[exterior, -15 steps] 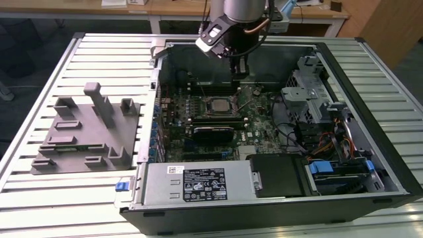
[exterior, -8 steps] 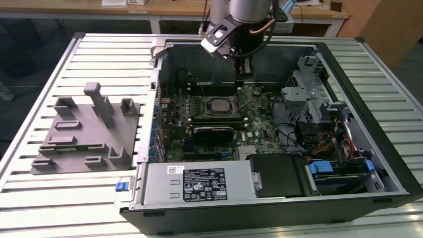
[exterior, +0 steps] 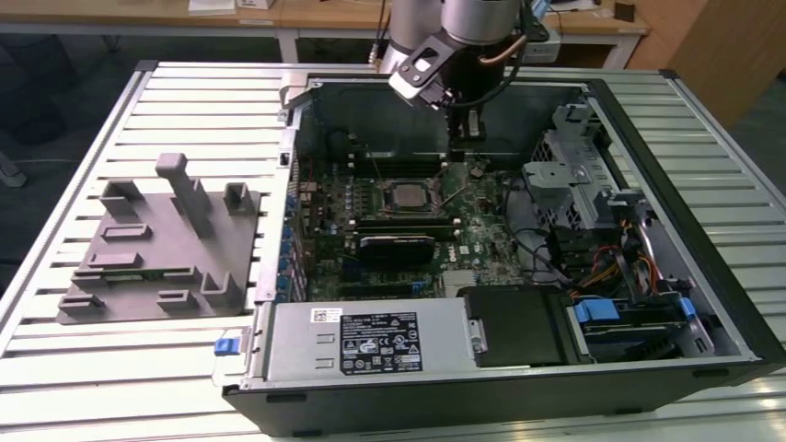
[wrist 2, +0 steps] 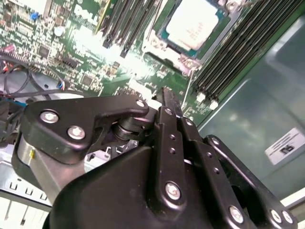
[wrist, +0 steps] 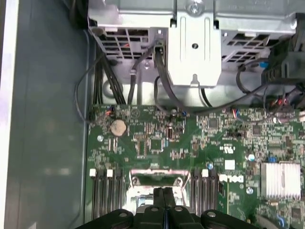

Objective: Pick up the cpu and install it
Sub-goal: 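Close the cpu cover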

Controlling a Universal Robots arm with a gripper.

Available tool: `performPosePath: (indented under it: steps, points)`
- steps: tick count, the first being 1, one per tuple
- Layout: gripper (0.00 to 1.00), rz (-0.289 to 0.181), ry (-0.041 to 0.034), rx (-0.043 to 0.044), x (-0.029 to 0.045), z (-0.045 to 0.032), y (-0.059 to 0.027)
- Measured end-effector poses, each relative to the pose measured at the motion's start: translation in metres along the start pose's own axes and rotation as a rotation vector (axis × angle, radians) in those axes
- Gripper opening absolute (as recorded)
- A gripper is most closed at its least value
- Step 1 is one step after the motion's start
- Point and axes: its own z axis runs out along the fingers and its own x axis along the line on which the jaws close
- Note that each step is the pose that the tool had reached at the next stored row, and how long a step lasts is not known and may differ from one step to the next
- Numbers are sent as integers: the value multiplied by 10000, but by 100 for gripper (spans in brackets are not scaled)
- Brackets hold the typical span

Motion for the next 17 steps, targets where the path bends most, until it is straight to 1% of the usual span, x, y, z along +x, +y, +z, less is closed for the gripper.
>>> performPosePath:
  steps: [6,17]
  points:
    - [11,0,2,1,9,30,147]
    - [11,-1,0,34,10,57,365]
